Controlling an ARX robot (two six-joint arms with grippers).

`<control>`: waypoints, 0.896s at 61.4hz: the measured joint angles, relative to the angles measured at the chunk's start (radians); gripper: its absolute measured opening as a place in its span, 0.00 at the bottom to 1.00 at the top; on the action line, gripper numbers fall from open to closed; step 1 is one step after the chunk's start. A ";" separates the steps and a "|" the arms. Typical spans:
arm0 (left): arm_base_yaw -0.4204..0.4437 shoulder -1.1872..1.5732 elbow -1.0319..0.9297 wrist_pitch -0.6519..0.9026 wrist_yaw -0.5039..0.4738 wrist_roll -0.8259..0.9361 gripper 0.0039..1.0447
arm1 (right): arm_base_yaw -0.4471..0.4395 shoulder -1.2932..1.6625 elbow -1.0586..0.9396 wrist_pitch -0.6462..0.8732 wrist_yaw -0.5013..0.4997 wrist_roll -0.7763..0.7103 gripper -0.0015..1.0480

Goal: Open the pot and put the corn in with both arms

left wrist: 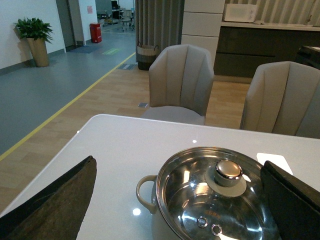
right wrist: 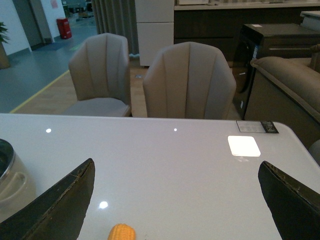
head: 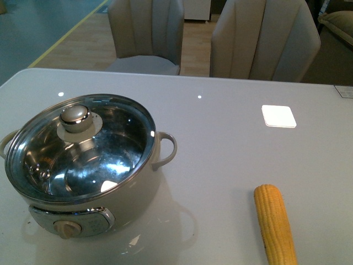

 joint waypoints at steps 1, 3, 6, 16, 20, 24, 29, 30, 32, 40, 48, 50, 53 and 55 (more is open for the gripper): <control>0.000 0.000 0.000 0.000 0.000 0.000 0.94 | 0.000 0.000 0.000 0.000 0.000 0.000 0.92; 0.000 0.000 0.000 0.000 0.000 0.000 0.94 | 0.000 0.000 0.000 0.000 0.000 0.000 0.92; 0.000 0.000 0.000 0.000 0.000 0.000 0.94 | 0.000 0.000 0.000 0.000 0.000 0.000 0.92; 0.000 0.000 0.000 0.000 0.000 0.000 0.94 | 0.000 0.000 0.000 0.000 0.000 0.000 0.92; 0.000 0.000 0.000 0.000 0.000 0.000 0.94 | 0.000 0.000 0.000 0.000 0.000 0.000 0.92; 0.000 0.000 0.000 0.000 0.000 0.000 0.94 | 0.000 0.000 0.000 0.000 0.000 0.000 0.92; 0.000 0.000 0.000 0.000 0.000 0.000 0.94 | 0.000 0.000 0.000 0.000 0.000 0.000 0.92; 0.000 0.000 0.000 0.000 0.000 0.000 0.94 | 0.000 0.000 0.000 0.000 0.000 0.000 0.92; 0.000 0.000 0.000 0.000 0.000 0.000 0.94 | 0.000 0.000 0.000 0.000 0.000 0.000 0.92; 0.000 0.000 0.000 0.000 0.000 0.000 0.94 | 0.000 0.000 0.000 0.000 0.000 0.000 0.92; 0.000 0.000 0.000 0.000 0.001 0.000 0.94 | 0.000 0.000 0.000 0.000 0.000 0.000 0.92; 0.027 0.032 0.027 -0.078 0.097 -0.004 0.94 | 0.000 0.000 0.000 0.000 0.000 0.000 0.92; 0.066 0.126 0.093 -0.237 0.238 -0.009 0.94 | 0.000 0.000 0.000 0.000 0.000 0.000 0.92; 0.070 0.176 0.120 -0.306 0.291 -0.014 0.94 | 0.000 0.000 0.000 0.000 -0.003 0.000 0.92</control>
